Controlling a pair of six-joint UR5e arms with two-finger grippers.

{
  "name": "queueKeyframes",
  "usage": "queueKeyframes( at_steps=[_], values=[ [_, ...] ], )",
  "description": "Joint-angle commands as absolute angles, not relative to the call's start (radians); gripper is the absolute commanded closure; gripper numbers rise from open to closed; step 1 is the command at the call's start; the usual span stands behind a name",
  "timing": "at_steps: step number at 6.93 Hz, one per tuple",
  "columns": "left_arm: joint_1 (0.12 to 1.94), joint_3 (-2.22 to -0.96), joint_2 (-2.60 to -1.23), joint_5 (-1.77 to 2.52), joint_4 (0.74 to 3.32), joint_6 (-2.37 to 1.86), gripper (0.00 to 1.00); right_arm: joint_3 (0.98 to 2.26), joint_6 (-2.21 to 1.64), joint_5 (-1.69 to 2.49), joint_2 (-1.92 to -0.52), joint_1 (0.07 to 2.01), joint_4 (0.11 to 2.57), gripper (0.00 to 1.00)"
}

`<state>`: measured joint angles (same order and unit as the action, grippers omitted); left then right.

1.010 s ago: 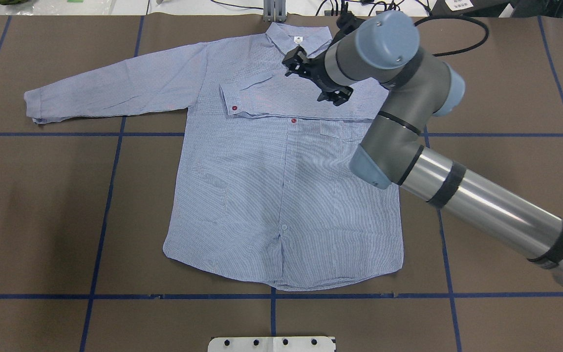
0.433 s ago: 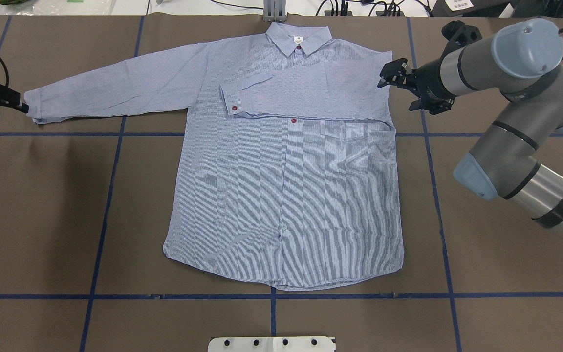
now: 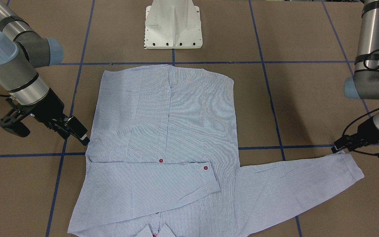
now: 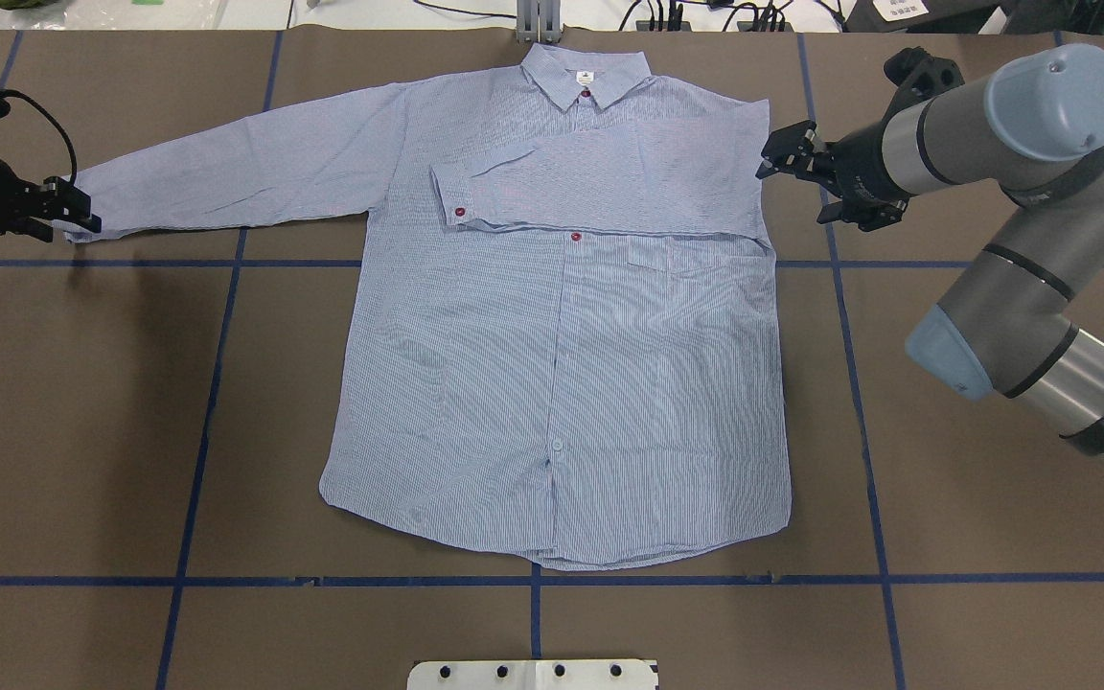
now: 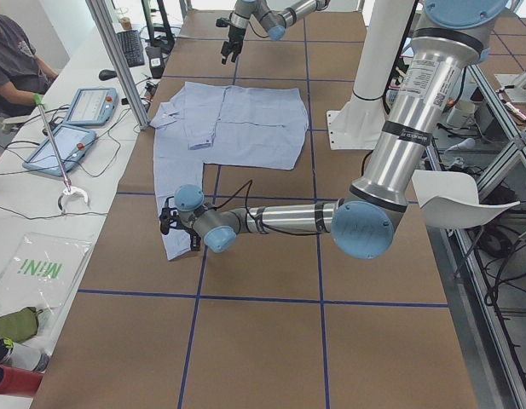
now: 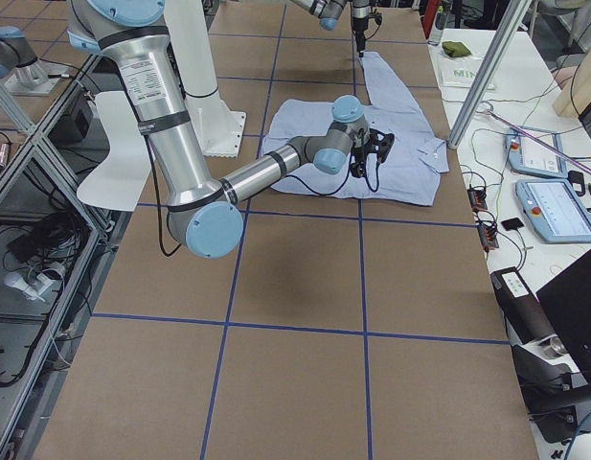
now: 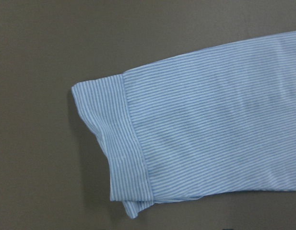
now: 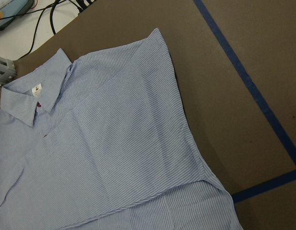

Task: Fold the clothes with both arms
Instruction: 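Withdraw the right gripper while the left gripper grasps the other cuff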

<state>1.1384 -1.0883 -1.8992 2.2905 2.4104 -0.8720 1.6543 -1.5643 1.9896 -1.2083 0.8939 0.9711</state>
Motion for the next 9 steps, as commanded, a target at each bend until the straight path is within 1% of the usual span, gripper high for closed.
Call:
queueKeyframes(
  at_steps=[1,3,4,6,7,9],
  values=[
    [1.135,-1.077,-1.894,2.269,2.411,-0.865,0.33,1.660,-1.568,1.971,-1.213,0.893,0.971,0.00],
    [1.134,-1.051,-1.902,2.266,2.414,-0.864,0.37,1.661,-1.571,1.936,-1.212,0.890,0.973,0.00],
    [1.134,-1.051,-1.904,2.247,2.414,-0.865,0.47,1.660,-1.571,1.936,-1.213,0.890,0.973,0.00],
    [1.138,-1.058,-1.902,2.218,2.414,-0.867,0.80,1.664,-1.578,1.936,-1.213,0.890,0.973,0.00],
    [1.138,-1.060,-1.902,2.218,2.414,-0.865,1.00,1.664,-1.578,1.934,-1.213,0.888,0.973,0.00],
    [1.144,-1.084,-1.902,2.217,2.408,-0.868,1.00,1.664,-1.580,1.914,-1.213,0.881,0.973,0.00]
  ],
)
